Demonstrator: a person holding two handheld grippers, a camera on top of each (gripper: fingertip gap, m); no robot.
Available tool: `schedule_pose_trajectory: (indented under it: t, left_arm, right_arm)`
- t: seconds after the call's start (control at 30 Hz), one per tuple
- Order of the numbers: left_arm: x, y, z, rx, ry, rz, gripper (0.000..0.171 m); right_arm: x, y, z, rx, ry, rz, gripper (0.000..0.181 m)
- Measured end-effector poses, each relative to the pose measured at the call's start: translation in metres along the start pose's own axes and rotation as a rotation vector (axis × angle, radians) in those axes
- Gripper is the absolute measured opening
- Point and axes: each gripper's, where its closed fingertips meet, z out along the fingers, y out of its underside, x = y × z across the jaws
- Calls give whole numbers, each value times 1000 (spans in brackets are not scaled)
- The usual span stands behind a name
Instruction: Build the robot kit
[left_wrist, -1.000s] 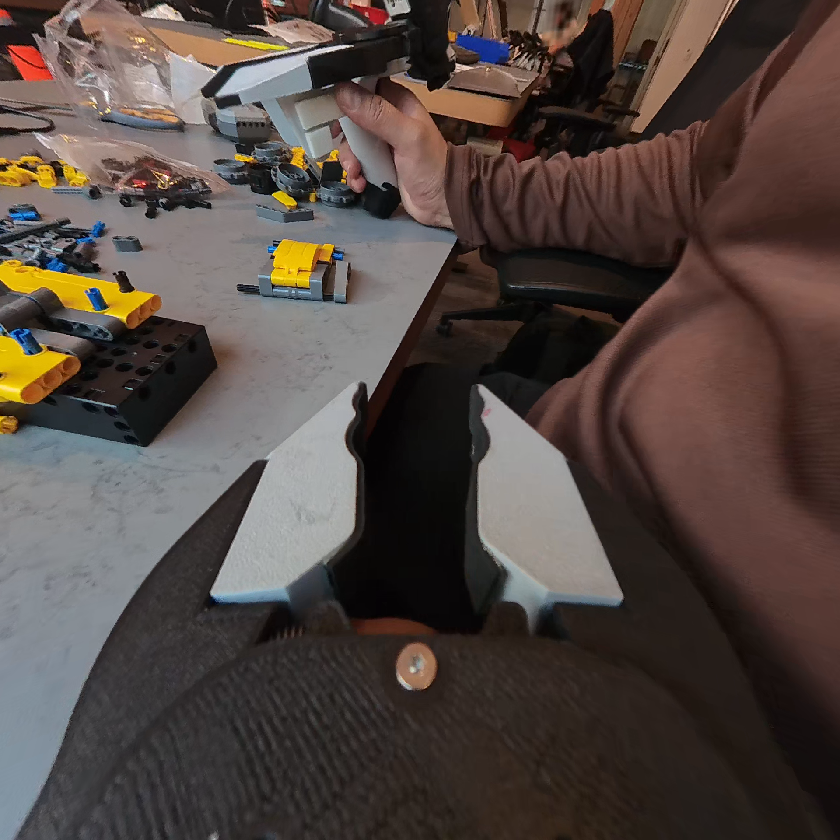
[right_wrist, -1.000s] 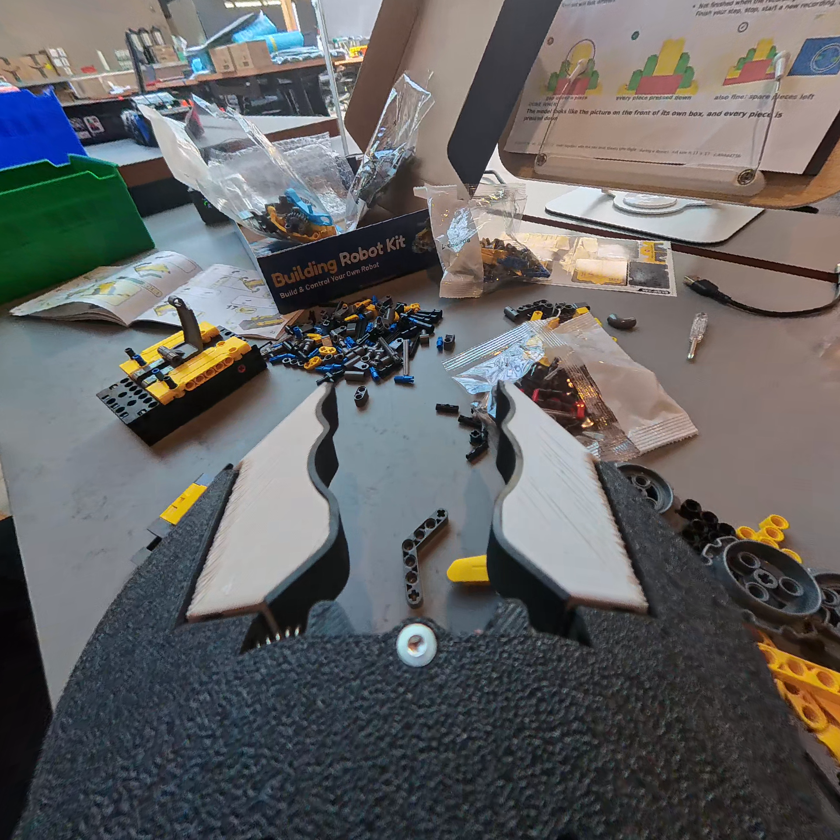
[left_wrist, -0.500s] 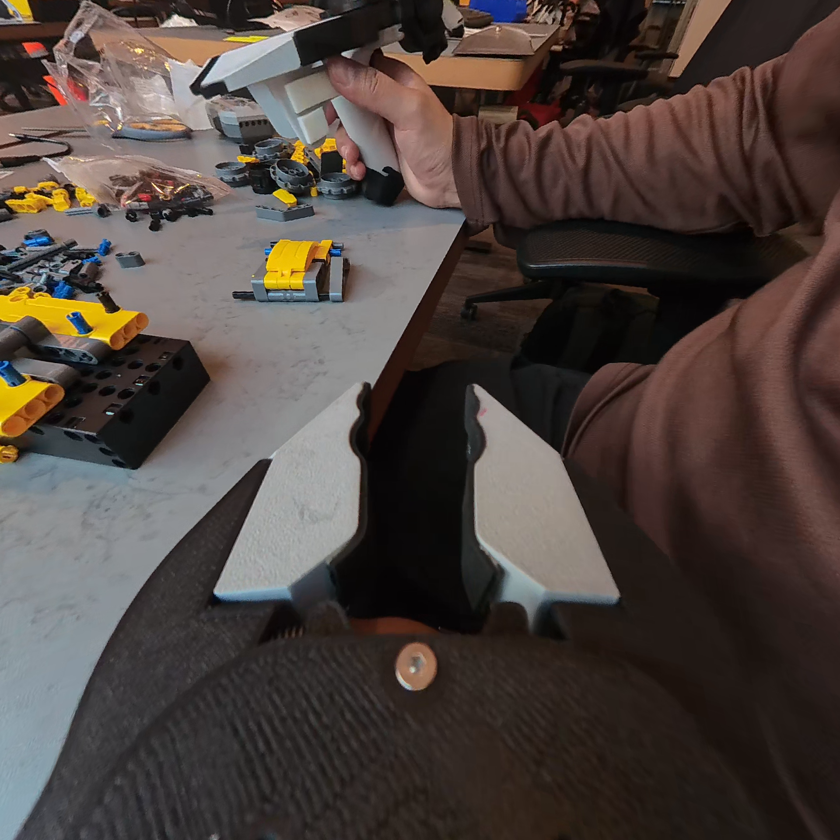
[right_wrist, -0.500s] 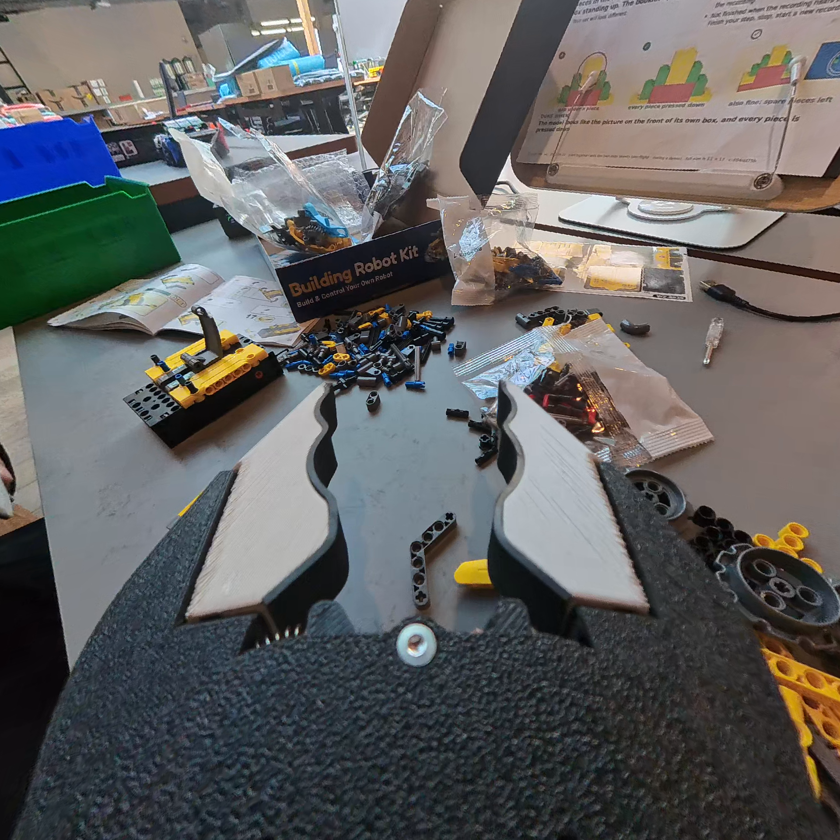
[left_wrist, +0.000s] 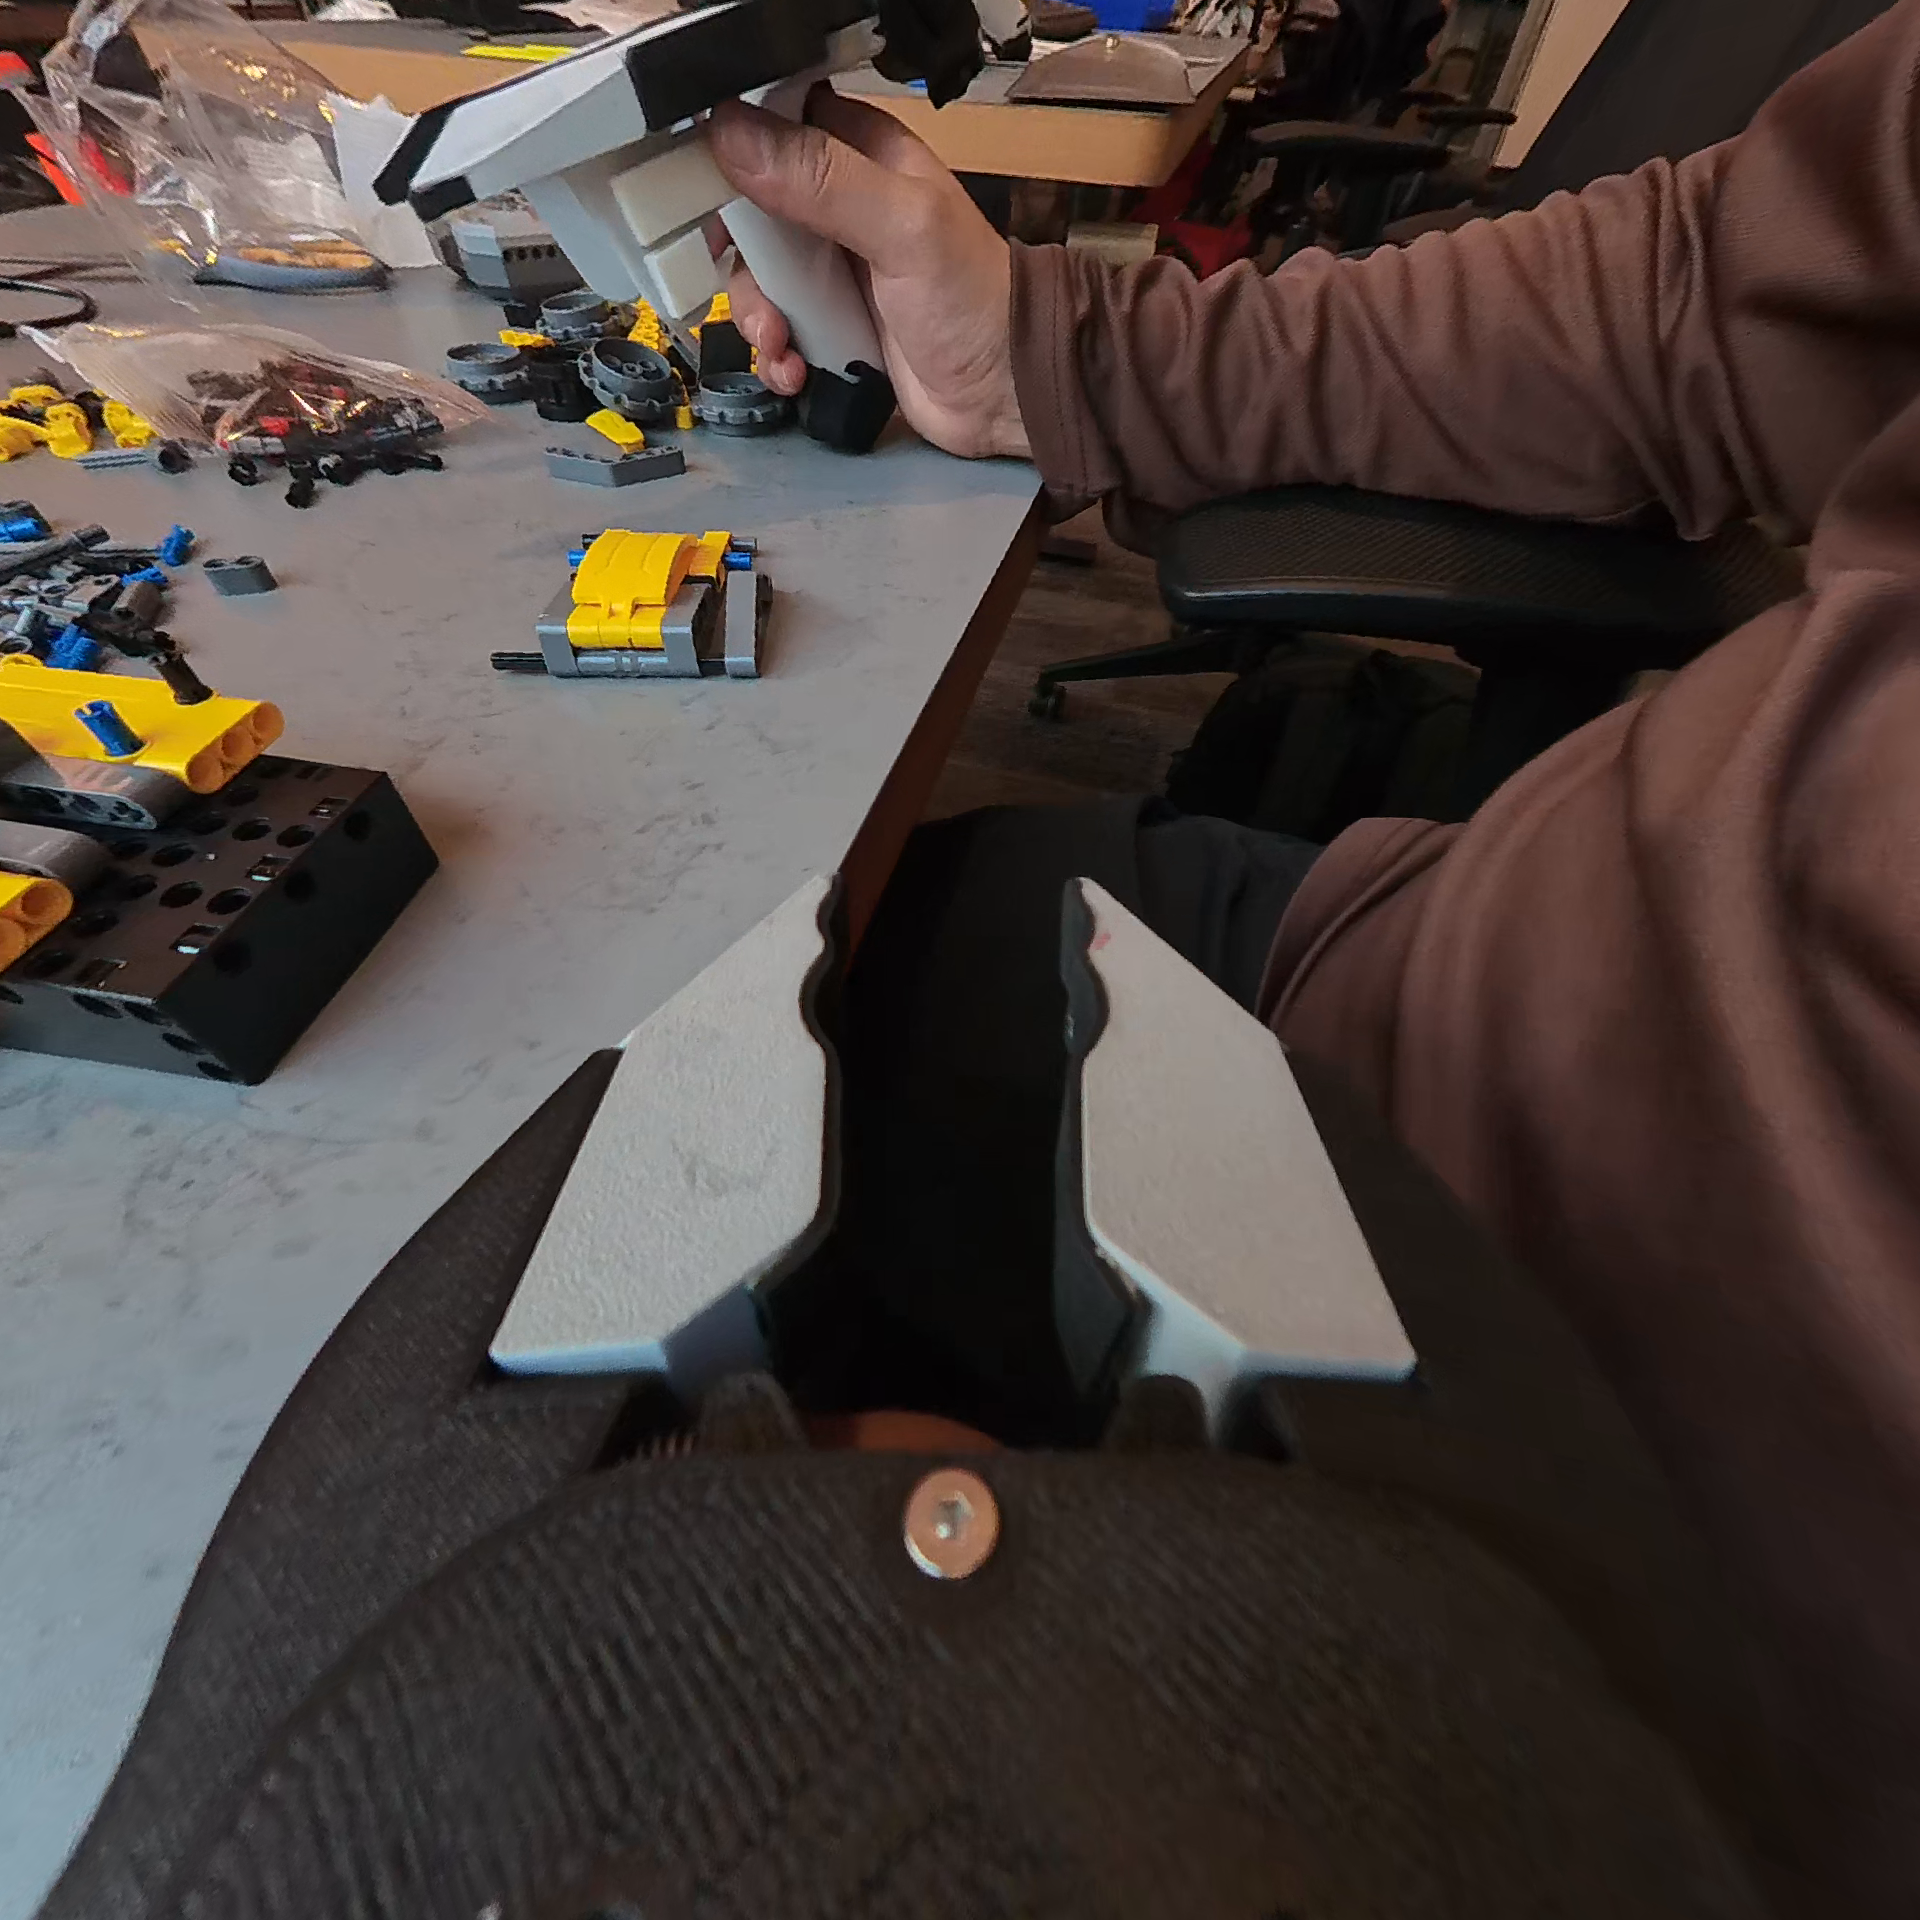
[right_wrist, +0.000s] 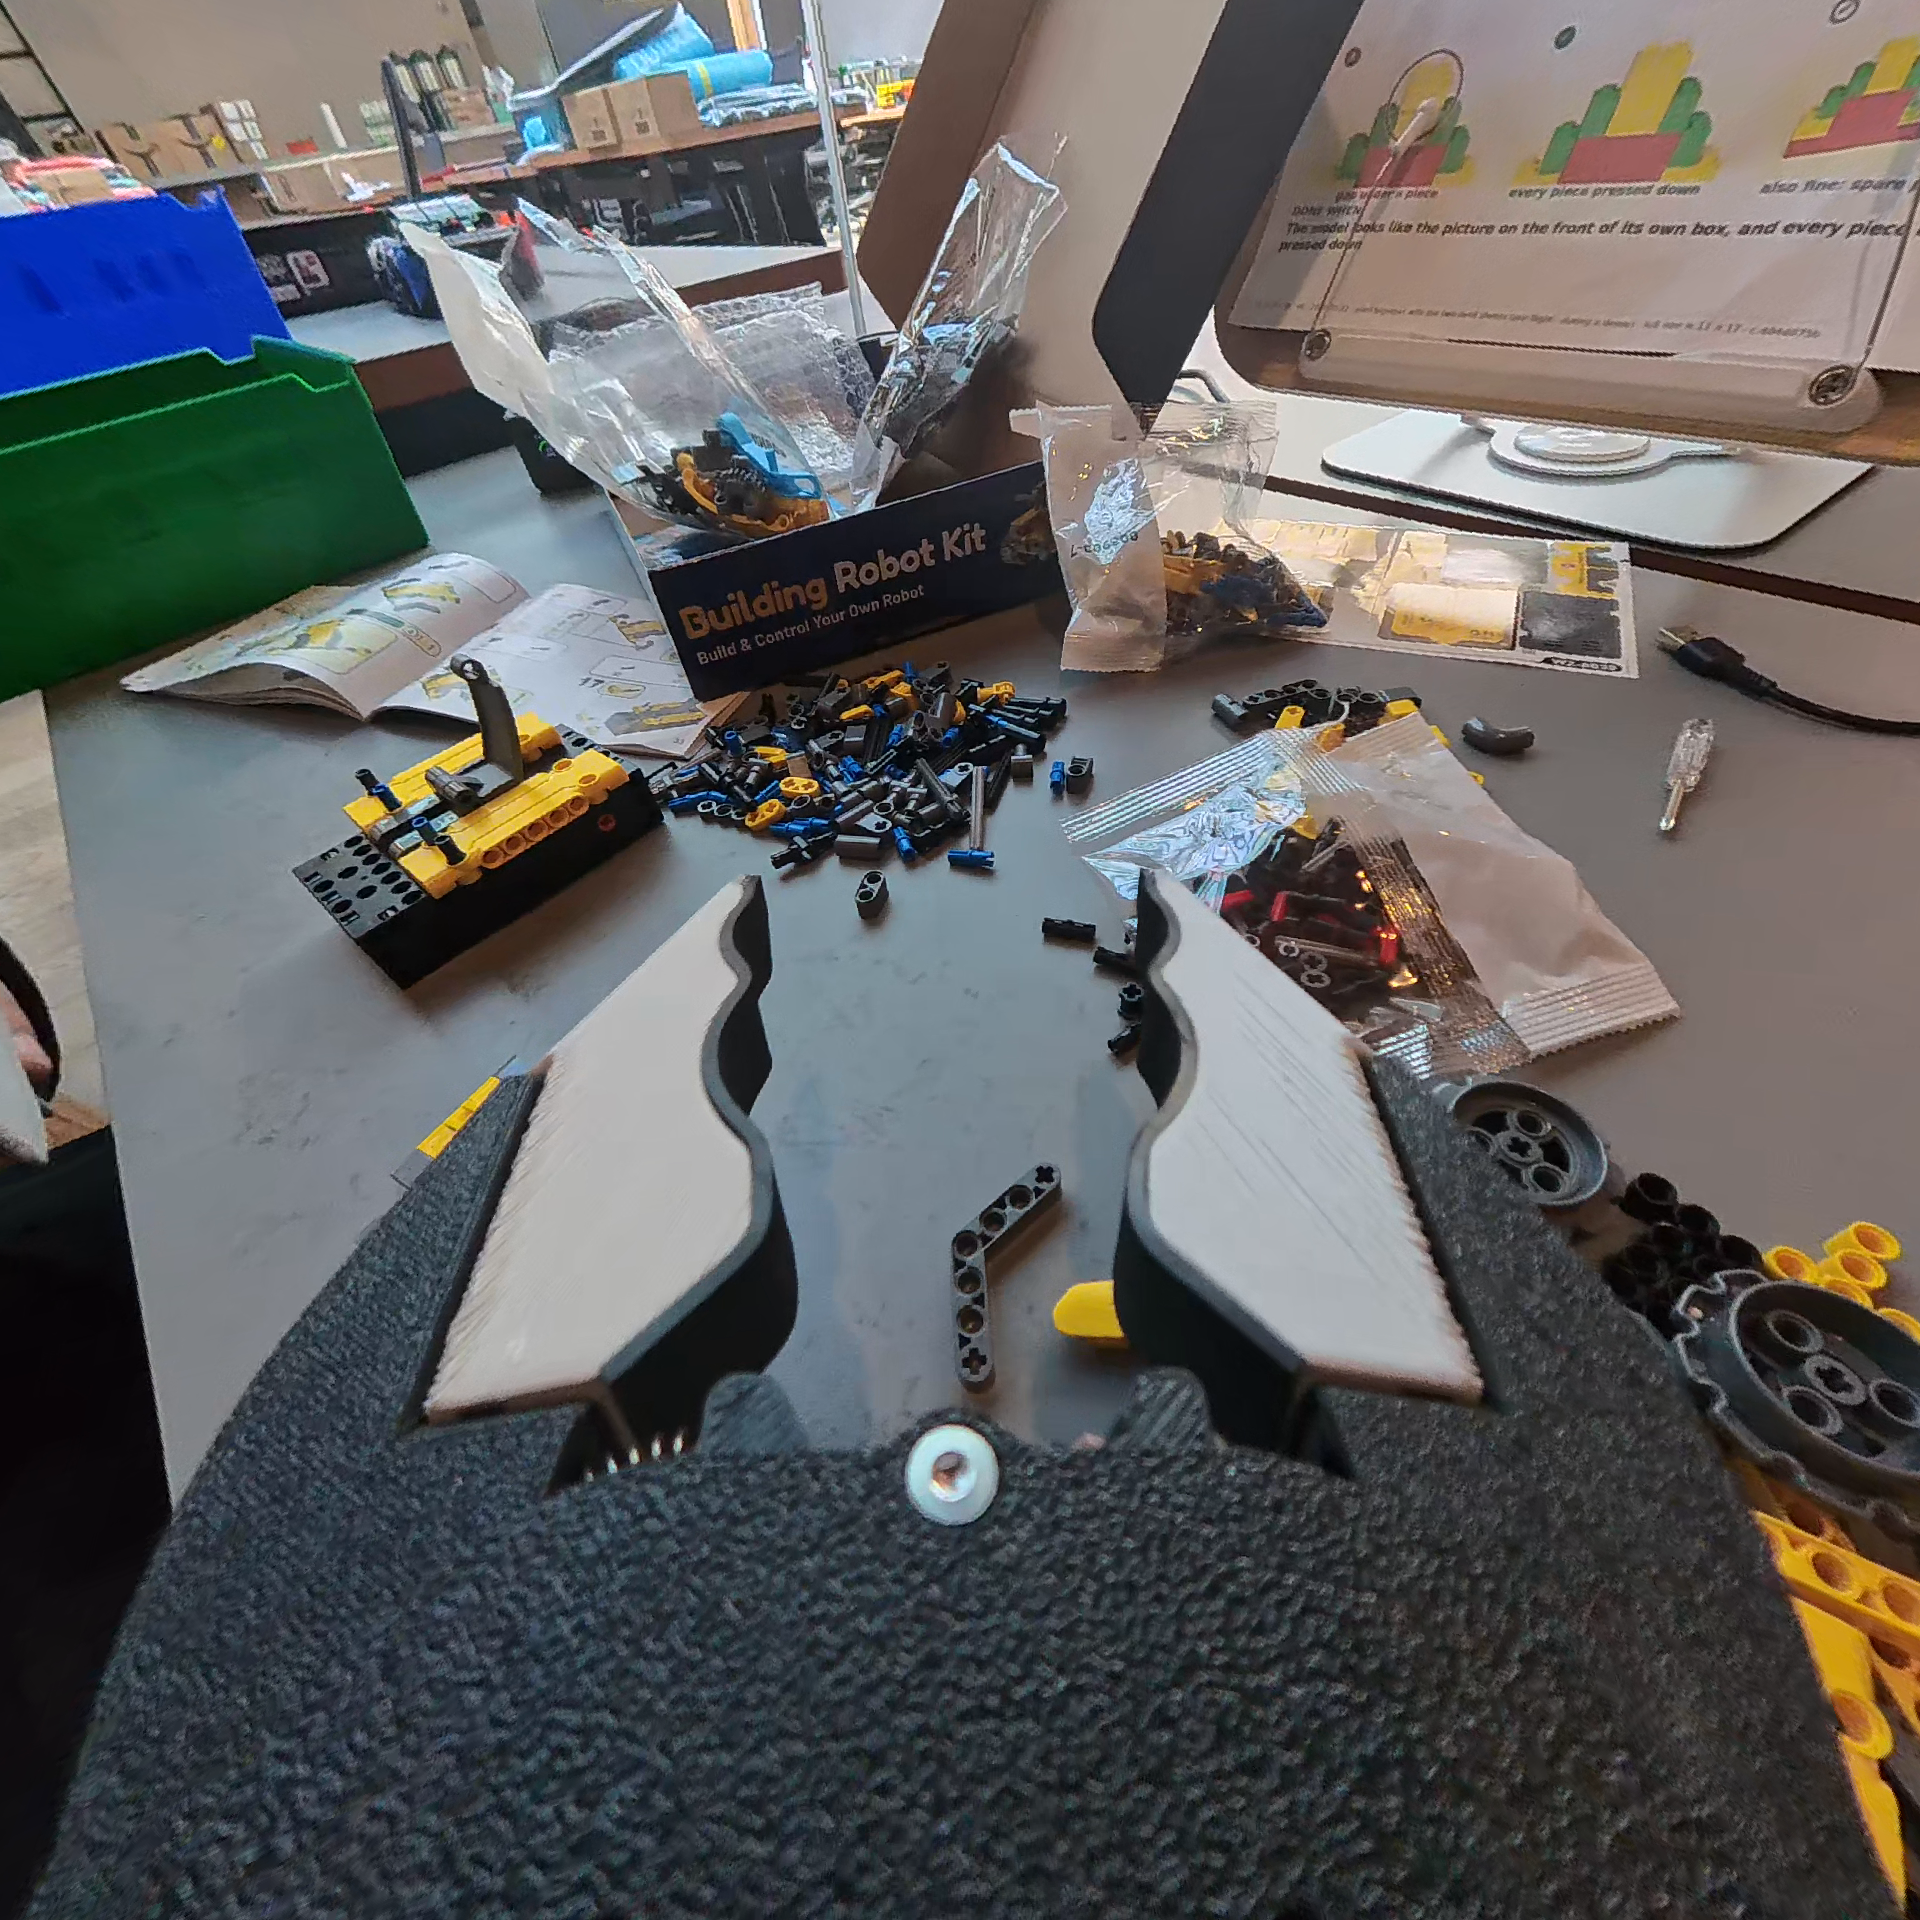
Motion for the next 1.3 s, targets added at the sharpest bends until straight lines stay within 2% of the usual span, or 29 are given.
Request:
schedule_pose_trajectory:
  t: [0.33, 1.3]
  left_arm:
    - [7, 3, 2, -21, 4, 47, 37]
    - [-5, 2, -3, -13, 16, -117, 37]
  right_arm:
    - [0, 1, 1, -6, 2, -5, 69]
    - [0, 2, 2, -15, -11, 11, 69]
